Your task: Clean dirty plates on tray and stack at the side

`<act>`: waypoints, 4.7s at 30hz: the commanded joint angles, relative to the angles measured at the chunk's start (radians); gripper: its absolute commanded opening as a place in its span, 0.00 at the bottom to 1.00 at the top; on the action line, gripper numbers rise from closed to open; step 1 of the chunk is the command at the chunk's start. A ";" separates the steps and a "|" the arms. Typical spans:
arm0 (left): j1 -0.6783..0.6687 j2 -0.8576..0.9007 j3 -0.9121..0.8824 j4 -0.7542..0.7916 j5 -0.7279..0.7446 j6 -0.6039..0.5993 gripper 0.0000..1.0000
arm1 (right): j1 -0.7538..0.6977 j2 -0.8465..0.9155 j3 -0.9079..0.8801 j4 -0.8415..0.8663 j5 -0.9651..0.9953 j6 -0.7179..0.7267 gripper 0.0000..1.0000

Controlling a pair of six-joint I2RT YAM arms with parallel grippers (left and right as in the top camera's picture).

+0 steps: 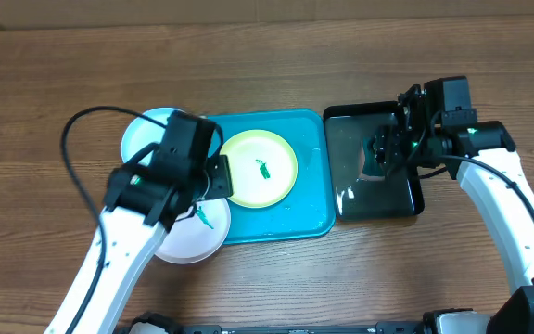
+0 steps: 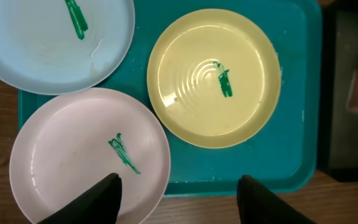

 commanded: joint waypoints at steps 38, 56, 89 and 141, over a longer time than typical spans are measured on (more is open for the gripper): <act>0.114 0.607 -0.008 0.244 0.000 0.001 0.31 | 0.023 0.284 0.015 0.132 0.095 -0.003 0.56; 0.114 0.627 -0.008 0.276 0.006 0.003 0.04 | 0.023 0.284 0.014 0.127 0.095 -0.004 0.62; 0.113 0.627 -0.008 0.295 0.056 0.030 0.04 | 0.026 0.286 -0.064 0.219 0.084 -0.003 0.61; 0.113 0.627 -0.008 0.301 0.056 0.030 0.04 | 0.026 0.285 -0.139 0.317 0.058 0.000 0.04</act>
